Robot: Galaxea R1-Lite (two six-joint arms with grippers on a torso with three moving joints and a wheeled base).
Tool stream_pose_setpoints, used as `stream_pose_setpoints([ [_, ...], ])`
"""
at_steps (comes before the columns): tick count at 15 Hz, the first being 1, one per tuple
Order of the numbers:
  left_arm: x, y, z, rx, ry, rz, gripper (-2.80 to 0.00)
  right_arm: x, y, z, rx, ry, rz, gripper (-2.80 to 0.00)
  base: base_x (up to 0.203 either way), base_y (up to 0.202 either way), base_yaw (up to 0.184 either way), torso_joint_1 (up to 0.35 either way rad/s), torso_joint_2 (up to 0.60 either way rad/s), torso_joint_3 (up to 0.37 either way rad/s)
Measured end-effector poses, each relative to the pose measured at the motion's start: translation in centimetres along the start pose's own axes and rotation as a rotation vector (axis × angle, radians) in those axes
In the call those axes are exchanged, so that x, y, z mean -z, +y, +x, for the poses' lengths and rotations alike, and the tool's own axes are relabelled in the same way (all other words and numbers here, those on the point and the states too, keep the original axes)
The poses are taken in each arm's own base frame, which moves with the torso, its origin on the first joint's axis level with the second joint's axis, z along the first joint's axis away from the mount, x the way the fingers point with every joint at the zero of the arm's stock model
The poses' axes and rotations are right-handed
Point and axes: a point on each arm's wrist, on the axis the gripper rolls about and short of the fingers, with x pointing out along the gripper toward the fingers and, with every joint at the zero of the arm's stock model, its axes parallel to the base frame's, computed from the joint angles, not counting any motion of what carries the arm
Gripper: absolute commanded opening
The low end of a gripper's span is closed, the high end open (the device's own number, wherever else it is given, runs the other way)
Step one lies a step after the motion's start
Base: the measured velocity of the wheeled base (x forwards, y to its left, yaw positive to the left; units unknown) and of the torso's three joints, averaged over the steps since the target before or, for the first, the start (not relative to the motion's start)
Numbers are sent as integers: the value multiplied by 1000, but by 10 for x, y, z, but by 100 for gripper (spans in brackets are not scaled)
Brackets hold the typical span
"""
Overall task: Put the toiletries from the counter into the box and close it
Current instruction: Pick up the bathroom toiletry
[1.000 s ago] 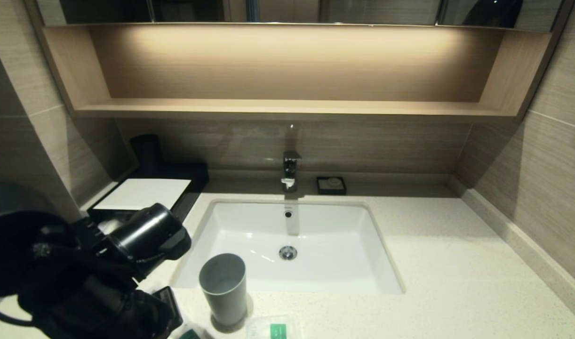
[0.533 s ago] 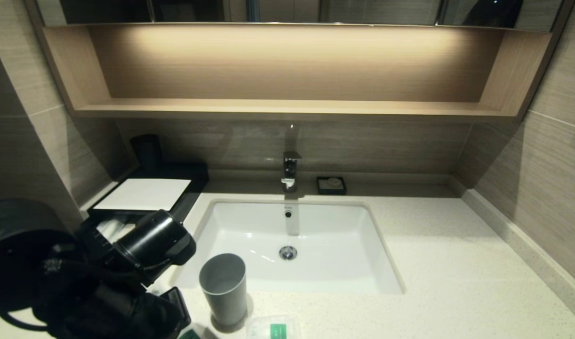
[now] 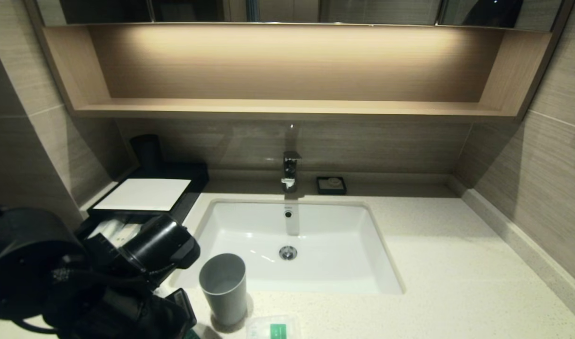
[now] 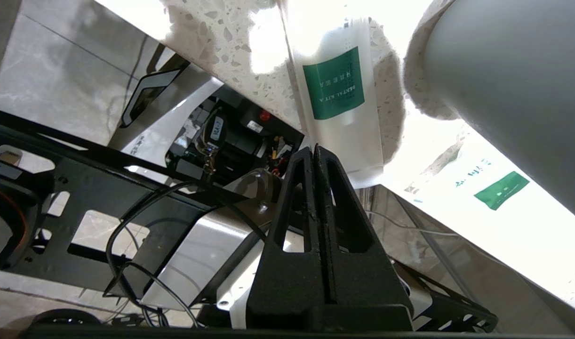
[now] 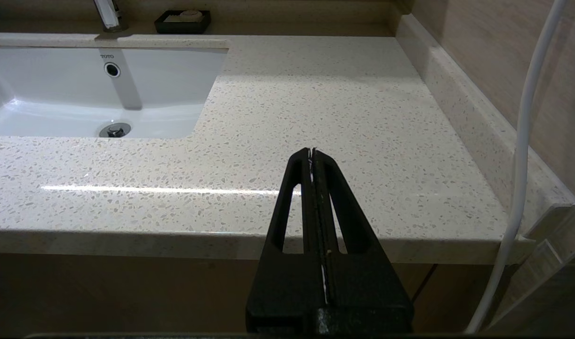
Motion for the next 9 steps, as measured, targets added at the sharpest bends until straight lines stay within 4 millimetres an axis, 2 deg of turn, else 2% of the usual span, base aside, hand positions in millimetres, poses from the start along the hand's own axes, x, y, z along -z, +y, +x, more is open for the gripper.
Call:
stream_pose_setpoints([
  [9,1,2,8,39,-8,1,-280,0,0,0,0,0,0,-280,0,0,0,0,0,0],
])
